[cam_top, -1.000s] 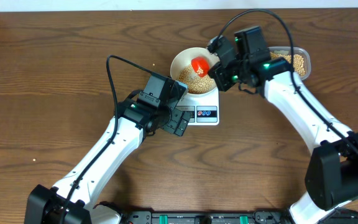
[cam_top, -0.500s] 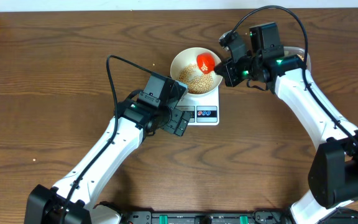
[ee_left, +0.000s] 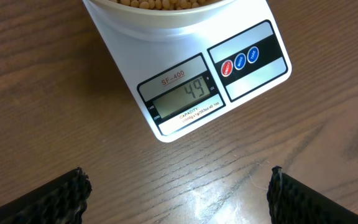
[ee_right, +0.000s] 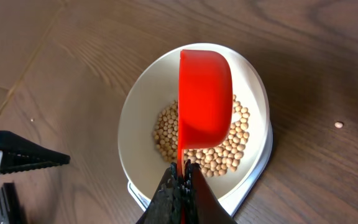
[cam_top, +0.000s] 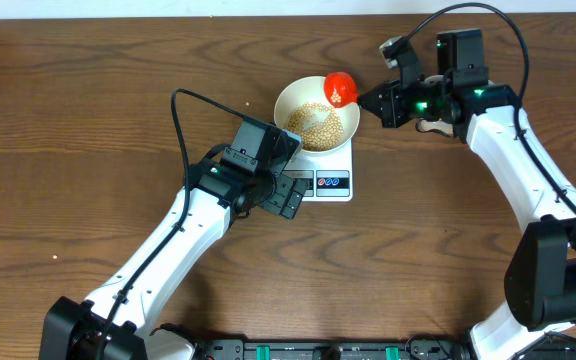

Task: Scoop item into bowl and weigh 50g on scale

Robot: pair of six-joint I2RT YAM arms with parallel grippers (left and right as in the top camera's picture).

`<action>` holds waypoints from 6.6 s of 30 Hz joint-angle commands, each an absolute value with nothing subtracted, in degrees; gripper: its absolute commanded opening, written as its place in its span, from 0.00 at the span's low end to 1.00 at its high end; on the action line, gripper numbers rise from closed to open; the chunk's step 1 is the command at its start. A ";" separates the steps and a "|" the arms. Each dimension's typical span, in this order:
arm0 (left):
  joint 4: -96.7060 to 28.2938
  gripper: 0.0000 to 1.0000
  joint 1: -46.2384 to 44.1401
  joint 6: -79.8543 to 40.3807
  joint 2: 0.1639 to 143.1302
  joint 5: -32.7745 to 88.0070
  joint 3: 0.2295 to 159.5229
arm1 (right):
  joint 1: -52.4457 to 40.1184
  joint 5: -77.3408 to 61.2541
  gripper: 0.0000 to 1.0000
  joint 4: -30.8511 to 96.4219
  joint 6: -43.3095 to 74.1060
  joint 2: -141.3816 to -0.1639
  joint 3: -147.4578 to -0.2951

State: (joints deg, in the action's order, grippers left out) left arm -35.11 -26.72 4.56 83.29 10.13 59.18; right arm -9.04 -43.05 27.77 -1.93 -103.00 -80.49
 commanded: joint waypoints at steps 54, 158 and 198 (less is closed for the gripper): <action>-35.14 0.93 -26.59 4.93 83.92 9.58 59.05 | -24.45 -11.94 0.01 32.36 -13.37 -101.14 -82.63; -35.14 0.93 -26.59 4.93 83.92 9.58 59.05 | -2.00 20.43 0.01 43.79 -5.02 -95.35 -82.72; -35.14 0.93 -26.59 4.93 83.92 9.58 59.05 | -0.78 2.35 0.36 25.26 46.65 -96.88 -66.65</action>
